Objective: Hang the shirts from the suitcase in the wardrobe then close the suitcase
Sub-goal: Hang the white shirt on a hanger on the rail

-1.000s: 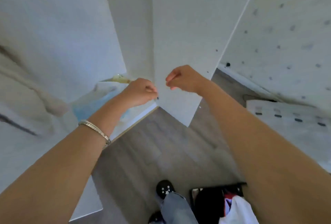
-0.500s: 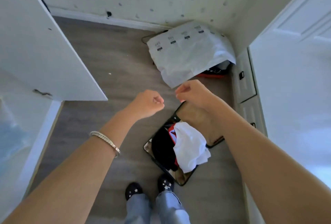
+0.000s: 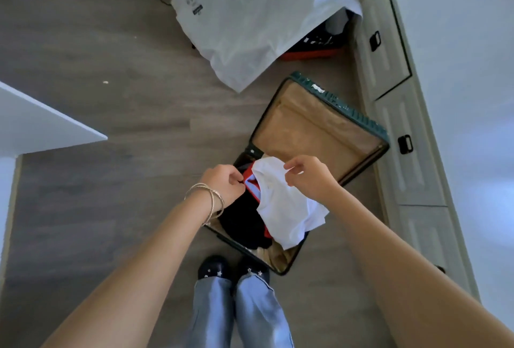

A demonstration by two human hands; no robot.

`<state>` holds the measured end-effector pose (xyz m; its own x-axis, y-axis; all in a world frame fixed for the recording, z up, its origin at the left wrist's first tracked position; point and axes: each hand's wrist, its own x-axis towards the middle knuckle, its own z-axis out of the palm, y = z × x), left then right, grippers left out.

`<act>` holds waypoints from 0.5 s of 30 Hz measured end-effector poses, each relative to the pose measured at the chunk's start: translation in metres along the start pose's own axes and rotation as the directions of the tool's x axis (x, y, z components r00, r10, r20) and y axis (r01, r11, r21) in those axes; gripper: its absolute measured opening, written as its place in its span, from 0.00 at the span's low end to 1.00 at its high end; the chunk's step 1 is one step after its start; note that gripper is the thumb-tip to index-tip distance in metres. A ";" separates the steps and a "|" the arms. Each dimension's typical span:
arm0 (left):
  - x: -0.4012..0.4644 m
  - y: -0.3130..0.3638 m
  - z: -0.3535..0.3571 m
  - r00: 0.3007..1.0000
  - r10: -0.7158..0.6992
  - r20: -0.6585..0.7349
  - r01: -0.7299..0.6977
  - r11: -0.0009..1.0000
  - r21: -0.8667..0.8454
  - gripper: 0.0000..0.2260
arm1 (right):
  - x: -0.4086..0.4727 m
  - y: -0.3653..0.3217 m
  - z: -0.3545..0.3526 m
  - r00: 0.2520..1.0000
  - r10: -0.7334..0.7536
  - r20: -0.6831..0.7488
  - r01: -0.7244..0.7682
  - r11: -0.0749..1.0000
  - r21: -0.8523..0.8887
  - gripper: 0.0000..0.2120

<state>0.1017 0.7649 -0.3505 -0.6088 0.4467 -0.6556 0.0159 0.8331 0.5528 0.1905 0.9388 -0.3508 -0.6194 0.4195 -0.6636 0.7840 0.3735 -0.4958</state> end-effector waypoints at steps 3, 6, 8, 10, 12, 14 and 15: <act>0.049 -0.041 0.062 0.995 -0.036 0.095 0.033 0.999 0.035 0.09 | 0.049 0.047 0.046 0.999 0.034 -0.040 -0.035 0.999 -0.033 0.11; 0.092 -0.080 0.123 0.984 -0.025 0.178 0.015 0.998 0.059 0.10 | 0.098 0.083 0.081 0.999 0.033 -0.030 -0.034 0.998 -0.043 0.16; 0.125 -0.102 0.158 0.975 -0.012 0.224 -0.005 0.997 0.078 0.11 | 0.134 0.102 0.101 0.999 0.026 -0.028 -0.028 0.997 -0.065 0.19; 0.161 -0.124 0.191 0.960 -0.003 0.279 -0.028 0.994 0.110 0.12 | 0.173 0.122 0.123 0.999 0.006 -0.043 -0.010 0.997 -0.082 0.20; 0.198 -0.141 0.216 0.943 0.014 0.334 -0.071 0.985 0.160 0.13 | 0.211 0.138 0.142 0.996 -0.049 -0.075 0.040 0.993 -0.113 0.20; 0.232 -0.157 0.237 0.914 0.071 0.400 -0.178 0.955 0.237 0.12 | 0.246 0.151 0.159 0.989 -0.119 -0.090 0.102 0.981 -0.166 0.21; 0.247 -0.166 0.249 0.894 0.102 0.437 -0.241 0.931 0.275 0.12 | 0.262 0.158 0.168 0.985 -0.146 -0.091 0.126 0.973 -0.195 0.22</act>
<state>0.1461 0.8181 -0.7325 -0.1962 0.6269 -0.7540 0.3795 0.7576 0.5311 0.1588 0.9690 -0.6976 -0.7285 0.4341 -0.5299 0.6765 0.5776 -0.4569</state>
